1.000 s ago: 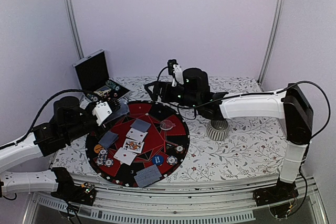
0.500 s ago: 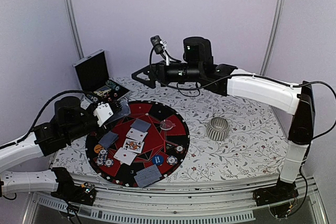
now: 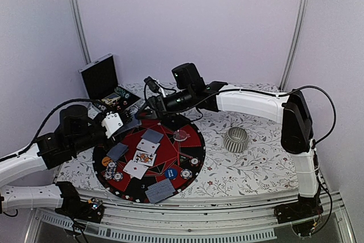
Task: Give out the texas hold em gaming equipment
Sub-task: Pick up the poker card from the face-down deck piles.
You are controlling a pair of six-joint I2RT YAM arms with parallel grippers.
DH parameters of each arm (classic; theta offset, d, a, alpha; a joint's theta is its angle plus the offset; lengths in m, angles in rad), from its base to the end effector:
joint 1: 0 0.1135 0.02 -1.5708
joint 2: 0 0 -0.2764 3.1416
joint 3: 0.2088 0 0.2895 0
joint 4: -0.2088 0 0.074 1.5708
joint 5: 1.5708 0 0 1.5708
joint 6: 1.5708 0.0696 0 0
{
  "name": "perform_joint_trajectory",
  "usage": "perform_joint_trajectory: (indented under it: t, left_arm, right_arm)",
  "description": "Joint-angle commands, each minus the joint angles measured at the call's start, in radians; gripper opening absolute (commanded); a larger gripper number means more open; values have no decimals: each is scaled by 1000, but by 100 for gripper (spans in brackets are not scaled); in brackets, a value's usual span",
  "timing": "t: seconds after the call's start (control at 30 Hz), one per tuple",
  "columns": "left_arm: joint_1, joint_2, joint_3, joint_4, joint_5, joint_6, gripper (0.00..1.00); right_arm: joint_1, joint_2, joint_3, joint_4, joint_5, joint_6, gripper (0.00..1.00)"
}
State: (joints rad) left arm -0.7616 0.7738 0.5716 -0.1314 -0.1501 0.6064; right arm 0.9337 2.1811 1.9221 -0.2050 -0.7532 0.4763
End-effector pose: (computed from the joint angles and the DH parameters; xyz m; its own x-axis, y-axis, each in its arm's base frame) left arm 0.1858 -0.1627 0.2618 0.1359 0.6491 -0.7485 0.6117 0.5393 0.5787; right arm 0.3062 0.4938 0.2696 -0.6723 -0.3461 -0.6544 -0.7224 0.1137 0.6820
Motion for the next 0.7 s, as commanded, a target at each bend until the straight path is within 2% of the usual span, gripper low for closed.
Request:
perform_joint_trajectory:
  t: [0.0,0.2,0.37,0.67]
  left_arm:
    - [10,-3,25,37,-4,4,51]
    - [8,-3,23,37,-3,4,51]
    - [10,7,29,36,-5,4,51]
    - [9,8,27,38,-11,5,51]
  right_arm:
    - [12,-2,33,-5,-18,8,83]
    - [-13,-60,22,-20,86,-18,82]
    - [10,10,92,-29,-43,-3,85]
    - [32,111,163,-33,-88,36,86]
